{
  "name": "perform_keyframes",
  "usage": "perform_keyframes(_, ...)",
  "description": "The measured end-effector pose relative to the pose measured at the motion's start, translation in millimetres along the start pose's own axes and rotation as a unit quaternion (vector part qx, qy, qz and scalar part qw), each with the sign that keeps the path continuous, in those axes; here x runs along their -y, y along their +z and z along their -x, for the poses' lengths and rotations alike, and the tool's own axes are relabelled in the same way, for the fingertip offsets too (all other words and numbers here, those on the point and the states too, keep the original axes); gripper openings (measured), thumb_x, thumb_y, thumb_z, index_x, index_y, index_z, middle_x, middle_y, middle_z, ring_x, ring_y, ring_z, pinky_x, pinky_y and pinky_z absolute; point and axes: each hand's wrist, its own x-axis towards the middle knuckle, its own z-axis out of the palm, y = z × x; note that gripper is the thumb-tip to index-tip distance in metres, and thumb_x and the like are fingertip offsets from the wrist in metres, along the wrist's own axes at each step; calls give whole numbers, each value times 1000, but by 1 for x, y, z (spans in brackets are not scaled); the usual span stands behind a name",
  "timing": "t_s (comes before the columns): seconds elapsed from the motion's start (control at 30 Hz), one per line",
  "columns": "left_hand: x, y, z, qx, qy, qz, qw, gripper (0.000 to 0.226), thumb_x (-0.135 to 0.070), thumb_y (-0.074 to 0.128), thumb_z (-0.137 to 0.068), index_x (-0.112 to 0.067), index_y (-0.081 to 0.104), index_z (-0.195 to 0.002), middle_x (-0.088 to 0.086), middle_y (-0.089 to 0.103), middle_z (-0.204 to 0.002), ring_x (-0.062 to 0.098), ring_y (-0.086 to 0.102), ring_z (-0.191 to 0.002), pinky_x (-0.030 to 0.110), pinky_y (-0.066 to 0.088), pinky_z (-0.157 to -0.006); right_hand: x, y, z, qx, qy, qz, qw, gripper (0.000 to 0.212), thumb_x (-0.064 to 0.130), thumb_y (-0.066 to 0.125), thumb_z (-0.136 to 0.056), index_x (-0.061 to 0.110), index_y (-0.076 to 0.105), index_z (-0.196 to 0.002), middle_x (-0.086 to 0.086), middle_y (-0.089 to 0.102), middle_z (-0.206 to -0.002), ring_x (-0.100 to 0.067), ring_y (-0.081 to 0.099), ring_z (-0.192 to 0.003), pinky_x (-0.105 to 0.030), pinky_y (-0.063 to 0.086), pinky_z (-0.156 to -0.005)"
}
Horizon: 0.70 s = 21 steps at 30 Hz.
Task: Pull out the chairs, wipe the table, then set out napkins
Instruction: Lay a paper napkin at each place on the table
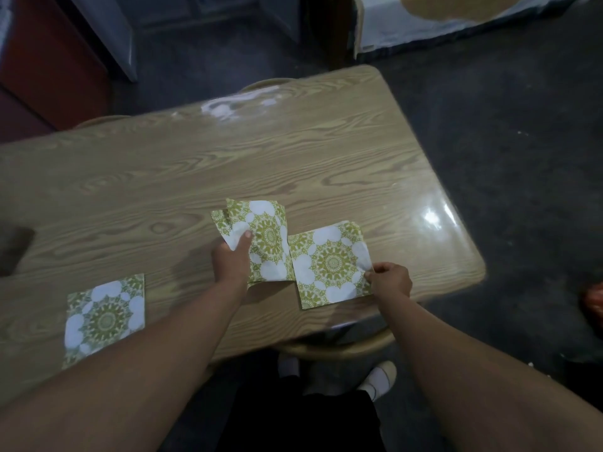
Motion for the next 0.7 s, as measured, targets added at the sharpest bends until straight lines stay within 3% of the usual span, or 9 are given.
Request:
perform_keyframes(0.13,-3,3,3,-12,2,4,1000,20,-28,65,-90,-18,58,-73,-1,62,-78,20,61,-82,33,49,-76,-2,0,-1,2,1,-9,1000,14,10,71,-82,15,73,-94,-8,72,-97,-26,66,-93,-34,53,-87)
perform_keyframes(0.3,-7,3,6,-23,9,9,1000,21,-29,63,-90,-8,63,-89,4,64,-86,19,60,-80,27,46,-67,-2,1,-3,-5,31,-45,998,13,7,73,-80,13,74,-92,-11,72,-96,-27,66,-90,-34,54,-85)
perform_keyframes(0.5,-12,4,5,-20,24,3,1000,19,-28,63,-91,-10,63,-88,-4,61,-76,15,58,-76,24,45,-63,-3,1,-7,-13,52,-80,995,15,4,73,-79,11,74,-91,-12,72,-96,-25,63,-81,-33,54,-85)
perform_keyframes(0.7,-14,6,0,-14,26,4,1000,18,-29,63,-90,-10,64,-89,-3,63,-79,18,60,-81,28,46,-74,-3,2,-8,-16,57,-77,995,15,5,74,-78,12,74,-92,-13,72,-98,-27,65,-85,-33,54,-84)
